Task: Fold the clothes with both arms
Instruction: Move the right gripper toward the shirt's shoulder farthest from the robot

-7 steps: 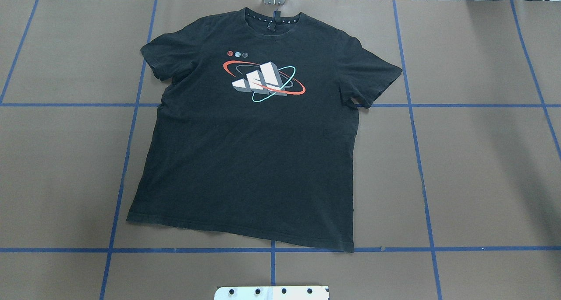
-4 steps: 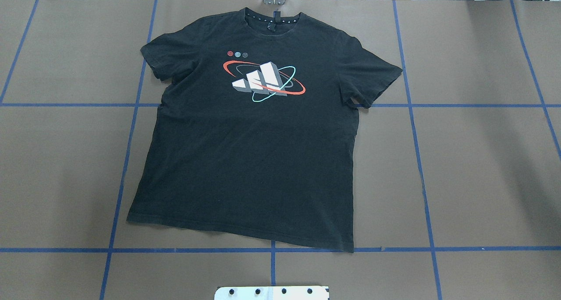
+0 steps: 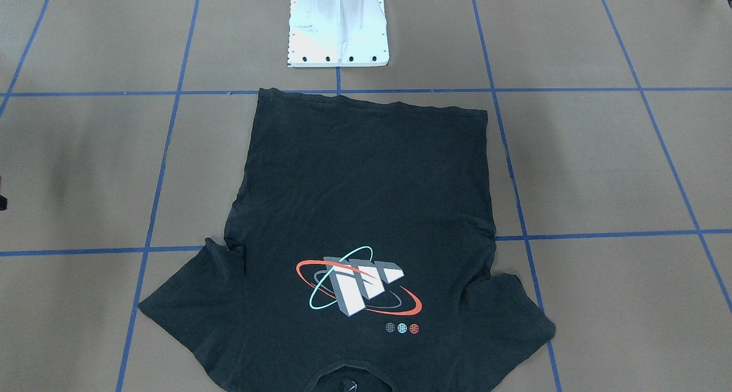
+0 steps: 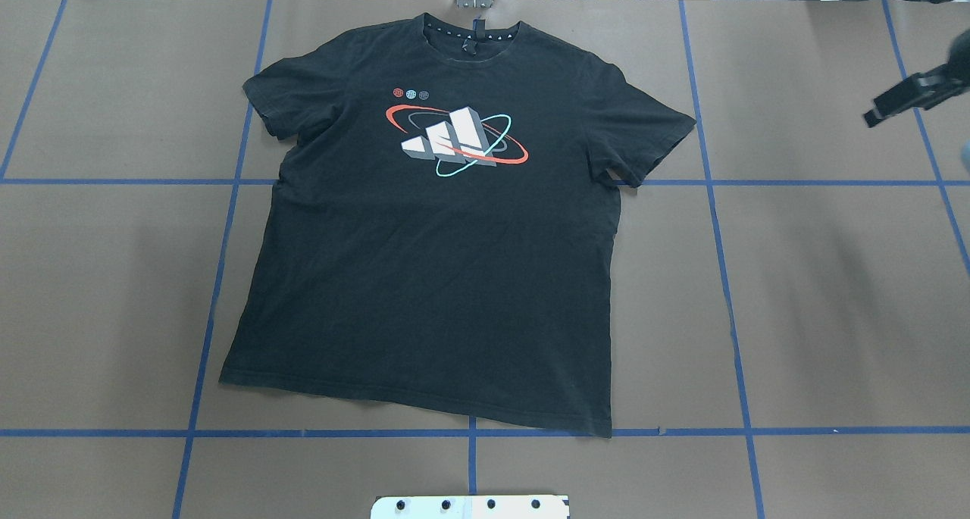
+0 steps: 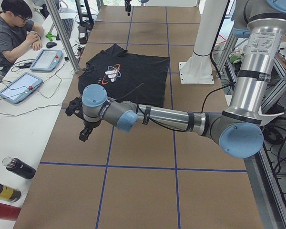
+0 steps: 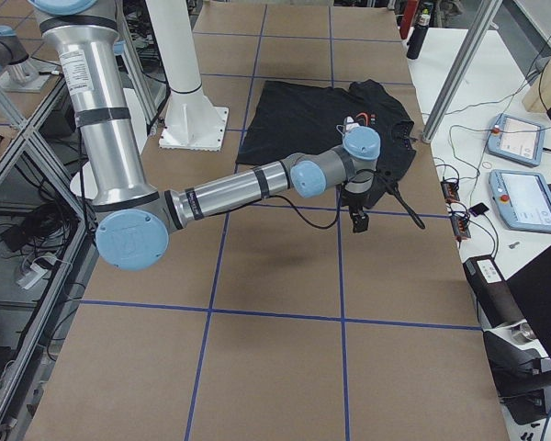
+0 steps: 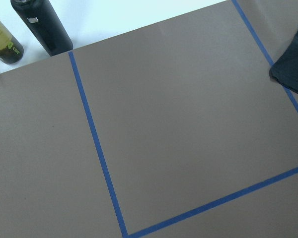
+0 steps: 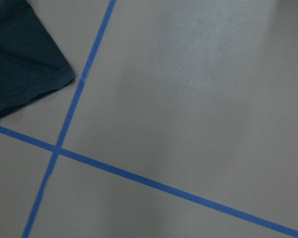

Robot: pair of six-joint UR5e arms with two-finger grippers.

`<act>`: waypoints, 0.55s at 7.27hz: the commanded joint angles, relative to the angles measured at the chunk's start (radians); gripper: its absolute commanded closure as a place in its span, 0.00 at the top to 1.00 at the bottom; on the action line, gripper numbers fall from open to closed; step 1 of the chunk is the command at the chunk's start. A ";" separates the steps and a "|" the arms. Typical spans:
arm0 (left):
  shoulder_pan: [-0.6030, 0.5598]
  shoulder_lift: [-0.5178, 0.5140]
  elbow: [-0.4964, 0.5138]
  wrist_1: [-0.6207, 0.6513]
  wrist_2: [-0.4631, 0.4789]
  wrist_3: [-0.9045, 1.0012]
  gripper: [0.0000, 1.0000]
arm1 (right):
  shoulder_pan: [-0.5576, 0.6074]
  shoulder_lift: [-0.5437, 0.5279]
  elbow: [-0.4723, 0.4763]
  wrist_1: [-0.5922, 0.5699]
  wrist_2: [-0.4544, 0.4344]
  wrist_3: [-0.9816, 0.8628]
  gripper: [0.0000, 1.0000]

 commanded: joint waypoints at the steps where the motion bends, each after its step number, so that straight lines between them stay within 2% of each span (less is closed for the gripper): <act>1: 0.001 -0.008 0.010 -0.077 0.001 -0.081 1.00 | -0.083 0.182 -0.136 0.016 -0.002 0.179 1.00; 2: 0.012 -0.003 0.010 -0.105 0.001 -0.084 1.00 | -0.103 0.236 -0.234 0.106 -0.005 0.218 1.00; 3: 0.023 0.000 0.012 -0.108 0.001 -0.085 1.00 | -0.133 0.252 -0.334 0.280 -0.019 0.337 1.00; 4: 0.026 0.000 0.012 -0.108 0.001 -0.084 1.00 | -0.166 0.275 -0.449 0.459 -0.076 0.432 1.00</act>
